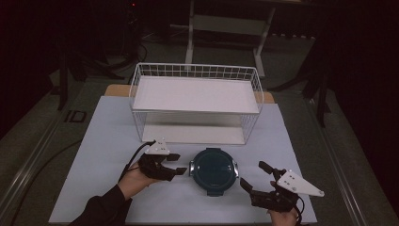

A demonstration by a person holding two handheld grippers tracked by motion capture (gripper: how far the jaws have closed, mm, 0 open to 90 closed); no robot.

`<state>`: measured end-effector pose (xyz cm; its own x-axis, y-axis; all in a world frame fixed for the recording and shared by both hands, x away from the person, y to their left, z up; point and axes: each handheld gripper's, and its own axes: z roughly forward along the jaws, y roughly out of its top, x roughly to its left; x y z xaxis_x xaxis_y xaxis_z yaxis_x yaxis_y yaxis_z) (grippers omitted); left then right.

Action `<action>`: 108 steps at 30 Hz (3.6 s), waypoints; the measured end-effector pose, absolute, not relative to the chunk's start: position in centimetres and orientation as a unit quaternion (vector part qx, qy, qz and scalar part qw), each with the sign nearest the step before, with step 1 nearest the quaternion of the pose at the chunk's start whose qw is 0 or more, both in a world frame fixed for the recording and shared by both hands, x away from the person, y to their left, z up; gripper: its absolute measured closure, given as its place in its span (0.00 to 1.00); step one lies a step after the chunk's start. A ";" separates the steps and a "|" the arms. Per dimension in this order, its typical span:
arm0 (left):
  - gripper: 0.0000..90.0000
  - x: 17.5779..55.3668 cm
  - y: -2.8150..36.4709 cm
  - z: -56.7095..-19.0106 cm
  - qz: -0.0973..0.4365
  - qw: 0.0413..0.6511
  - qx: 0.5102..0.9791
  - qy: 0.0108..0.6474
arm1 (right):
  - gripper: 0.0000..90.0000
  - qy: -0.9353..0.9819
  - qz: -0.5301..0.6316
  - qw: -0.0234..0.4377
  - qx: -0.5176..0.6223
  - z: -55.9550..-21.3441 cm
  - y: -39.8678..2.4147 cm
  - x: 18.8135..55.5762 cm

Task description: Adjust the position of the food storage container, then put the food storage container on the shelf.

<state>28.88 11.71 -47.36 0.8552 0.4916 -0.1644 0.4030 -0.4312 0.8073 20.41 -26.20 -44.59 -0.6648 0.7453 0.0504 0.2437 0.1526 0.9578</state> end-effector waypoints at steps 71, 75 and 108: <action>0.56 32.9 9.0 -51.7 -0.282 0.397 0.689 0.536 | 0.12 0.750 0.520 0.252 0.321 -43.8 -24.0 21.4; 0.57 32.9 9.1 -52.0 -0.288 0.404 0.685 0.533 | 0.14 0.753 0.516 0.245 0.327 -44.0 -24.2 21.6; 0.62 30.9 8.6 -50.3 -0.224 0.435 0.741 0.460 | 0.59 0.716 0.478 -0.150 0.487 -50.5 -28.2 28.8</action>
<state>30.91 8.58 -50.34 0.4761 0.4860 -0.7329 0.8768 -0.1978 0.4384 28.79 -28.22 -50.53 -0.4813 0.5531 0.6800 0.8402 0.0700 0.5377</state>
